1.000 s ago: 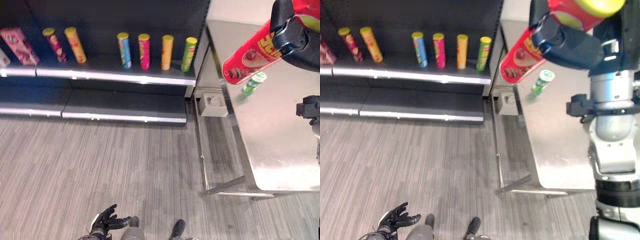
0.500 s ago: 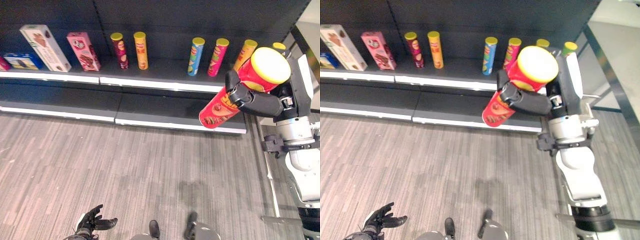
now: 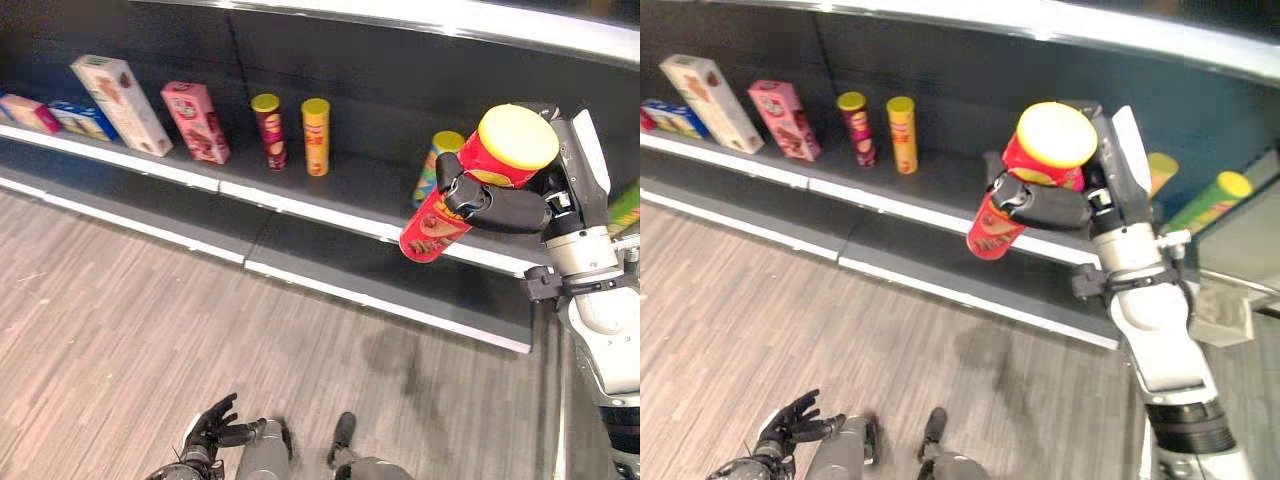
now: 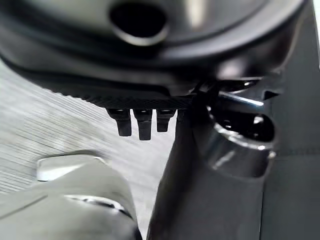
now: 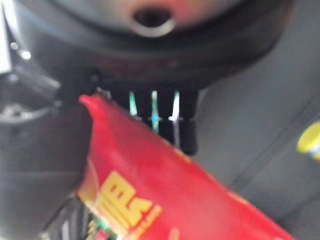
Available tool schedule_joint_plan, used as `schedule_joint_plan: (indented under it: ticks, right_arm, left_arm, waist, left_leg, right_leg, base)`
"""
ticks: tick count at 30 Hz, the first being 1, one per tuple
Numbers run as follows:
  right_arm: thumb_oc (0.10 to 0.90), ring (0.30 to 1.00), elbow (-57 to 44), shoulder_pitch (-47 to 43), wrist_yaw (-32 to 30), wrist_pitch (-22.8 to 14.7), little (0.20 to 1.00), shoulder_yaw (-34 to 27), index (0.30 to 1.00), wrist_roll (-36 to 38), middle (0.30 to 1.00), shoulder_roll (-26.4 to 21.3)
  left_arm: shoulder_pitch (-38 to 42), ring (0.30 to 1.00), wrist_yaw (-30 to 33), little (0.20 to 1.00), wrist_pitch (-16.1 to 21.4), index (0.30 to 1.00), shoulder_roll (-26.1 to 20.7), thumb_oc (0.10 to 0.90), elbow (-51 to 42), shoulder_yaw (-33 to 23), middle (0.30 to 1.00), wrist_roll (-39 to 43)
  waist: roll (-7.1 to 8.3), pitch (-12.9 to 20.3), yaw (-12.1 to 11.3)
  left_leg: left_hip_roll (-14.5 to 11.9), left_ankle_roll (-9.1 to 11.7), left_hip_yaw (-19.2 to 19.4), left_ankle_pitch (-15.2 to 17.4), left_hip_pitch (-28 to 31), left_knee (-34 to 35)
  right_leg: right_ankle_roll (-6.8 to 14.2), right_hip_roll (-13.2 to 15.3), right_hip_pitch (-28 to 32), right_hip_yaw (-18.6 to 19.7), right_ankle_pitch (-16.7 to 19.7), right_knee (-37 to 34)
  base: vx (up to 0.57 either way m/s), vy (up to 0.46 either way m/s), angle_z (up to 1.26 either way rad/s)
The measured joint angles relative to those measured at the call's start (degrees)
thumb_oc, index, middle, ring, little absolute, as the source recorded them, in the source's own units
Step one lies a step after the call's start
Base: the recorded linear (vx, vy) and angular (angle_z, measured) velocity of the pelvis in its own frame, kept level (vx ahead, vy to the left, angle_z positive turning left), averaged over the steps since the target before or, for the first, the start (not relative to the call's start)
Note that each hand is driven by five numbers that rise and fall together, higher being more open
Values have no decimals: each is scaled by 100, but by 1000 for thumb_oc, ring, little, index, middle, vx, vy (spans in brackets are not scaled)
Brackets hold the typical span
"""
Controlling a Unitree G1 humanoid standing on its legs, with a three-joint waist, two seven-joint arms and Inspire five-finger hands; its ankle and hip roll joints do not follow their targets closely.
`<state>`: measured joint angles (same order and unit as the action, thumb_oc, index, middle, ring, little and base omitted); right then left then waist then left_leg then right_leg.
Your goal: Put the goods on the table back onto the shelves and tidy them up.
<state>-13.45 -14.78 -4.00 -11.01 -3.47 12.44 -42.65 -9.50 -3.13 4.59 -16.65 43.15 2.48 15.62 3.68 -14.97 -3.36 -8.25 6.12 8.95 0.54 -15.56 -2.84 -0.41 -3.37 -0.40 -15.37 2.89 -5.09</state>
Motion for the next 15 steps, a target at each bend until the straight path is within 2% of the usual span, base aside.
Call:
schedule_joint_plan:
  ticks: [1,2,3,4,5,6,7,8,9,10,11,12,13,14,15]
  right_arm:
    - [400,300,90,4,-10,-9,300,23,300,0,300,98]
    - [400,300,323,5,-28,-2,300,82,300,-18,300,113]
    - [400,300,411,12,-12,56,300,97,300,-68,300,110]
    - [400,300,392,22,9,109,300,98,300,-107,300,114]
    - [400,300,274,22,4,109,300,30,300,-109,300,113]
    - [400,300,226,-178,-27,114,300,128,300,-272,300,314]
    - [400,300,210,-188,-27,114,300,176,300,-275,300,268]
    - [400,300,154,-82,-63,99,300,268,300,-329,300,262]
    - [400,300,145,-233,-30,105,300,434,300,-370,300,132]
    - [400,300,84,-328,14,110,300,546,300,-444,300,-24]
    - [400,300,84,-320,11,143,300,543,300,-467,300,-32]
    - [400,300,86,-286,12,166,300,543,300,-472,300,-57]
    - [400,300,85,-270,24,167,300,545,300,-484,300,-57]
    - [400,300,85,-270,34,168,300,545,300,-491,300,-58]
    - [400,300,76,-314,66,167,300,545,300,-493,300,-58]
  left_arm:
    - [26,900,-3,900,3,900,-5,800,77,12,900,-2]
    - [130,900,-1,900,7,900,-9,800,198,-3,900,6]
    - [174,900,1,900,10,900,-5,800,189,-17,900,8]
    - [184,900,2,900,7,900,2,800,198,-14,900,2]
    - [177,900,5,900,7,900,2,800,269,-6,900,-4]
    - [170,900,13,900,-1,900,18,800,533,8,900,-20]
    - [79,900,28,900,6,900,66,800,523,27,900,-22]
    - [102,900,122,900,9,900,-22,800,564,75,900,-20]
    - [177,900,166,900,13,900,-27,800,567,54,900,-19]
    - [385,900,169,900,18,900,-106,800,473,51,900,-18]
    - [446,900,172,900,36,900,-160,800,380,50,900,-17]
    - [541,900,170,900,111,900,-228,800,289,55,900,-14]
    - [634,900,171,900,194,900,-300,800,262,52,900,-12]
    - [708,900,172,900,220,900,-394,800,210,50,900,-10]
    - [771,900,172,900,256,900,-493,800,174,44,900,-10]
  waist:
    - [-5,3,21]
    - [-14,2,15]
    - [-21,3,-23]
    - [-39,7,-60]
    - [-93,40,-18]
    - [-348,48,76]
    - [-571,78,11]
    - [-515,117,74]
    - [-563,92,-63]
    - [-647,45,-154]
    - [-623,36,-138]
    - [-589,13,-153]
    - [-510,-35,-161]
    - [-420,-86,-164]
    - [-243,-187,-308]
  left_leg:
    - [-73,73,-69,-235,15,632]
    - [-165,165,-537,-548,-198,856]
    - [-158,242,-752,-613,-230,840]
    - [-74,224,-813,-623,-130,822]
    - [175,114,-614,-676,49,703]
    - [398,-633,-118,-904,484,806]
    - [289,-948,-66,-1220,653,698]
    - [488,-952,5,-1220,833,746]
    - [535,-1073,25,-1125,821,731]
    - [693,-1126,83,-1086,648,634]
    - [811,-1097,43,-1066,620,627]
    - [897,-952,-59,-970,610,598]
    - [989,-930,-144,-956,581,558]
    - [1047,-890,-209,-929,529,504]
    - [1076,-829,-196,-918,482,475]
  right_leg:
    - [157,-93,106,80,-106,1]
    - [238,-231,277,292,-203,-7]
    - [197,-288,387,405,-230,-10]
    - [143,-249,598,428,-299,-12]
    - [120,-89,797,429,-450,-9]
    - [280,59,734,607,-678,446]
    - [389,8,649,577,-880,795]
    - [510,426,352,373,-1491,1460]
    - [567,798,102,93,-1530,1568]
    - [794,1410,-16,-76,-1109,661]
    - [933,1651,91,-100,-754,215]
    - [995,1838,213,-149,-476,-70]
    - [1033,1952,305,-164,-269,-69]
    - [1031,1965,410,-165,-58,-66]
    - [1101,1943,481,-224,22,-22]
  base:
    - [519,371,-109]
    - [438,329,-98]
    - [421,355,-125]
    - [387,636,-137]
    - [246,620,-171]
    - [124,608,-157]
    - [-79,186,-125]
    - [-62,135,-110]
    - [-37,89,-112]
    - [-35,60,-80]
    - [-25,25,-15]
    - [-27,-20,45]
    - [-15,-27,60]
    - [-13,-33,51]
    - [-4,-46,40]
